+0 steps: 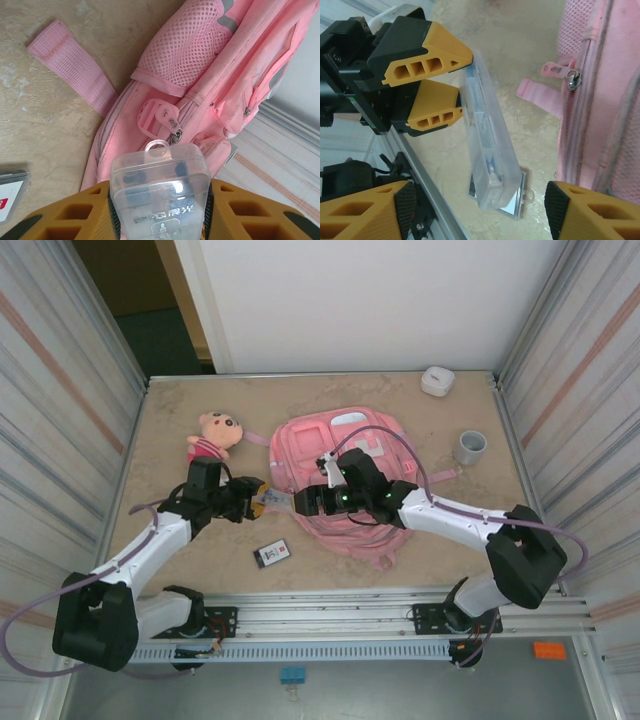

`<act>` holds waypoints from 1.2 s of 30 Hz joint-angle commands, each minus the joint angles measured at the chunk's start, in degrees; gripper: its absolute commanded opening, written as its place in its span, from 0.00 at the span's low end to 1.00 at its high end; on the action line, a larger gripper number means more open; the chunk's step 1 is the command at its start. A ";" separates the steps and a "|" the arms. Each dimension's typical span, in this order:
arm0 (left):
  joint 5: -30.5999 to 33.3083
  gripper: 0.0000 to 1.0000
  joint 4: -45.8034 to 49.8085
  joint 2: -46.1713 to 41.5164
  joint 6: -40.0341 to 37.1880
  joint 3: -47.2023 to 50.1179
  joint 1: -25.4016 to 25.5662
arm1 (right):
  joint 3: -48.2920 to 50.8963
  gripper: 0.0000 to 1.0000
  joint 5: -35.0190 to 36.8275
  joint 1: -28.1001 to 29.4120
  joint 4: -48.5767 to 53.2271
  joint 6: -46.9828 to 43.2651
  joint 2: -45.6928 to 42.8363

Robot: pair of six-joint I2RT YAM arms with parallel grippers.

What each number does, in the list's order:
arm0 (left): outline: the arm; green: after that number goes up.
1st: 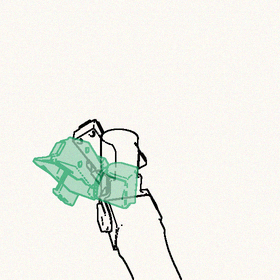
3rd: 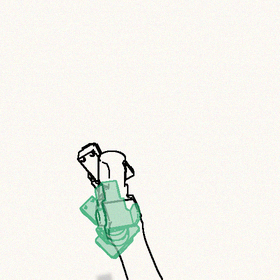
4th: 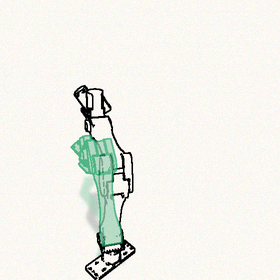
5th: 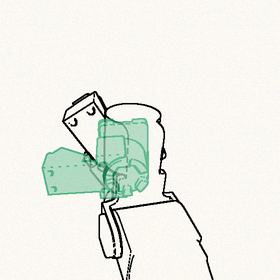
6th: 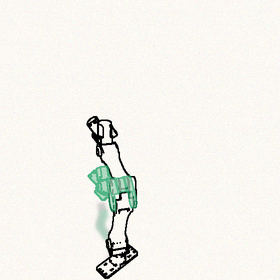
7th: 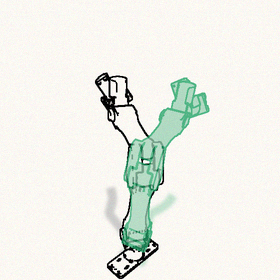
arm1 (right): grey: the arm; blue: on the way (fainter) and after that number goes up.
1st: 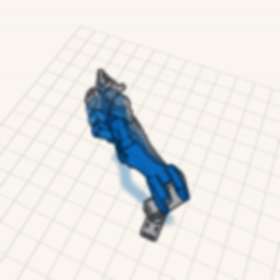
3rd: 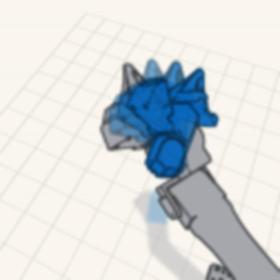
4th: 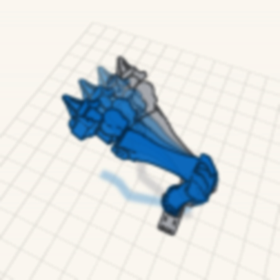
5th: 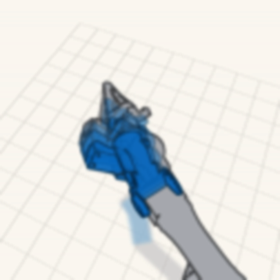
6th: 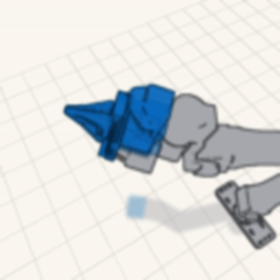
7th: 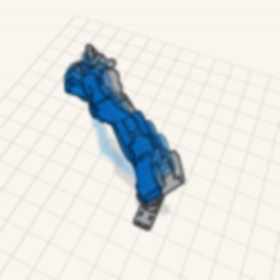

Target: Pack the student bag

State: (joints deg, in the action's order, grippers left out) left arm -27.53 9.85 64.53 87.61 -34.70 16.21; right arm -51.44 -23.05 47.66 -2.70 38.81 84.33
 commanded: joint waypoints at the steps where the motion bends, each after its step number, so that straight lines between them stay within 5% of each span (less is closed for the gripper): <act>1: -0.08 0.39 -2.95 -1.50 2.25 -0.18 1.01 | -1.54 0.69 -1.98 0.43 -1.76 1.02 1.62; 7: 0.34 0.39 -5.38 -1.36 3.83 -0.48 3.16 | -1.56 0.64 -1.66 0.43 -3.12 1.64 3.14; 12: 0.90 0.41 -5.60 -0.75 3.26 -1.49 4.58 | -0.98 0.33 -0.53 0.37 -3.89 1.88 2.08; 16: 3.47 0.62 -1.51 -0.28 -2.42 -4.24 5.51 | 2.44 0.22 0.74 -2.17 -4.46 3.21 -2.96; 20: 12.62 0.72 8.84 0.26 -17.16 -11.80 8.86 | 6.37 0.21 0.87 -7.37 -1.64 3.84 -11.93; 26: 28.72 0.73 18.02 4.76 -42.02 -22.25 17.91 | 10.77 0.21 0.02 -20.68 8.82 4.00 -29.01; 32: 27.88 0.67 7.39 9.27 -68.25 -22.56 25.57 | 12.47 0.22 -3.49 -37.11 20.14 4.43 -42.43; 36: 28.76 0.73 2.86 14.44 -89.42 -24.23 32.47 | 12.54 0.22 -3.01 -43.43 26.95 3.13 -47.73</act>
State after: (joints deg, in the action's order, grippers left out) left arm -0.97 16.80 76.69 20.18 -57.12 45.19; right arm -39.81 -24.38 6.52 16.91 42.63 38.76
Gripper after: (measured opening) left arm 0.724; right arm 0.224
